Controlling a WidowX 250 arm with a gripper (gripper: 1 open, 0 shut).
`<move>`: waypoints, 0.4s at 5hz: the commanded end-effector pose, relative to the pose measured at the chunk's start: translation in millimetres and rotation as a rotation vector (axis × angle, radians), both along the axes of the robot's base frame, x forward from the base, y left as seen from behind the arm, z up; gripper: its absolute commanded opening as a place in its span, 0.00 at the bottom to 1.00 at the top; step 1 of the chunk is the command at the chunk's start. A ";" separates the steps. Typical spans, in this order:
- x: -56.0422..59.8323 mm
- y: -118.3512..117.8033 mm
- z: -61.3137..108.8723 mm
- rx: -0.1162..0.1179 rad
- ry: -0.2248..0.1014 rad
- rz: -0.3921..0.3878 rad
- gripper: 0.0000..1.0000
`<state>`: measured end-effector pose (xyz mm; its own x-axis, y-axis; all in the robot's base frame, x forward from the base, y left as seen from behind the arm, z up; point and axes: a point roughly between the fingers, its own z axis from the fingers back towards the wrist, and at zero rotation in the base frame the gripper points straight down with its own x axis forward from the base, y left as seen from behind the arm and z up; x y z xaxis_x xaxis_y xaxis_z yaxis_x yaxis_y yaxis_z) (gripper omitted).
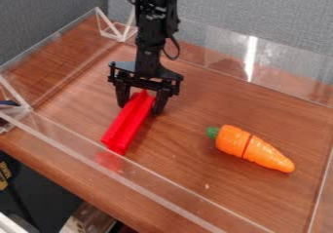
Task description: Remove the red object from the blue plate and put it on the table
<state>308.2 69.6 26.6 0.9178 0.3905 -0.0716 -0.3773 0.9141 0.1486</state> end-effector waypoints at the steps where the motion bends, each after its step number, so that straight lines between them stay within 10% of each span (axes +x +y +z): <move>1: 4.4 13.3 29.9 0.010 -0.088 0.023 0.00; 2: -3.6 8.5 34.0 0.006 -0.097 0.036 0.00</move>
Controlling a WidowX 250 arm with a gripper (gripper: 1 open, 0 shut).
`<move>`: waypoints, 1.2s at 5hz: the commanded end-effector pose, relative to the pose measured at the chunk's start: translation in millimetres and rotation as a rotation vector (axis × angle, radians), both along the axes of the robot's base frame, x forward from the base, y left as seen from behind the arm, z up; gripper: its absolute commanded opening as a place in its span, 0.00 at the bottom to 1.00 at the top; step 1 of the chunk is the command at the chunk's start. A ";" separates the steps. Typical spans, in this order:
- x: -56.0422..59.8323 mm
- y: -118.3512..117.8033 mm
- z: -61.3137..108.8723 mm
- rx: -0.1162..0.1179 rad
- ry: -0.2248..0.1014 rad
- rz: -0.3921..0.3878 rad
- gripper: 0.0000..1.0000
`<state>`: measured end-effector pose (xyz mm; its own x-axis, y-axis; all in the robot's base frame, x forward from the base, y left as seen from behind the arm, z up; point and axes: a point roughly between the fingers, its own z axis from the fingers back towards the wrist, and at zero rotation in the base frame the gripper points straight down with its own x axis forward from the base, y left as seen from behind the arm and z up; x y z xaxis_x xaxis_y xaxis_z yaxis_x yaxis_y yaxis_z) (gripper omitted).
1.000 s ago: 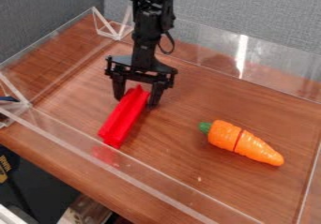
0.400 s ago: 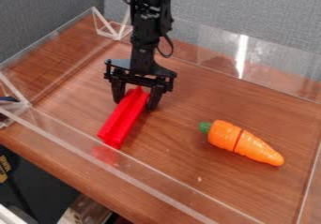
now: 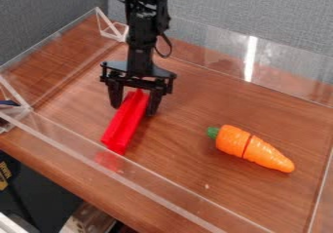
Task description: Remove the red object from the blue plate and put it on the table
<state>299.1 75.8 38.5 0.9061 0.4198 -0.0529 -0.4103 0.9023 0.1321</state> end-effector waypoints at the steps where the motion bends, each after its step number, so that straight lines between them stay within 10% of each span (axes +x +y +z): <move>1: -0.8 -3.5 25.3 0.016 -0.078 0.017 0.00; 4: 14.0 -23.1 12.0 0.030 -0.084 0.112 0.00; 6: 1.0 -24.9 13.7 0.020 -0.088 0.016 0.00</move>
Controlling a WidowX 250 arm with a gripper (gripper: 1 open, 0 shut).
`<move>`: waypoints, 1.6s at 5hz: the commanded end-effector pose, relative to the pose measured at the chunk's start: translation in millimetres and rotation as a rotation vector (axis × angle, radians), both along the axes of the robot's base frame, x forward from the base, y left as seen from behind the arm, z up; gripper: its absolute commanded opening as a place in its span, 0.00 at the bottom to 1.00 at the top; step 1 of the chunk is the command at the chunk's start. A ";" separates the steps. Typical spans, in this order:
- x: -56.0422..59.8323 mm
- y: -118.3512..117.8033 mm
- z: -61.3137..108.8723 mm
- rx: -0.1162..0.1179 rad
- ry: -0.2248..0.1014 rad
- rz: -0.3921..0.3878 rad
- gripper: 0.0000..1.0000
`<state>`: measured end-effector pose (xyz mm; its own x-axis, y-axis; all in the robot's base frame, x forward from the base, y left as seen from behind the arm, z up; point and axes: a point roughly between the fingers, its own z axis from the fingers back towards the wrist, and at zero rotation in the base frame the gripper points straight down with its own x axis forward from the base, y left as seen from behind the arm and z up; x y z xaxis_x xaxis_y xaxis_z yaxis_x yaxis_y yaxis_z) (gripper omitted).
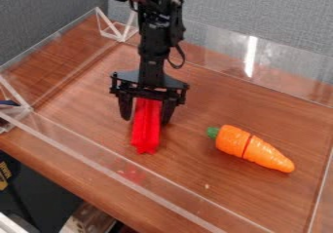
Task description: Remove the red object from the blue plate and put it on the table
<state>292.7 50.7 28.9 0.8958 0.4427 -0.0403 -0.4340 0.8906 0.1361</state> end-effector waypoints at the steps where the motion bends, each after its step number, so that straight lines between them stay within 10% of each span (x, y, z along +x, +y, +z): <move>1: 6.4 -11.6 41.2 0.001 -0.104 0.050 1.00; 4: -4.3 -59.9 122.5 -0.076 -0.243 0.123 1.00; 6: -27.2 -90.5 123.1 -0.101 -0.268 -0.010 1.00; 8: -33.7 -112.3 120.6 -0.074 -0.263 -0.168 1.00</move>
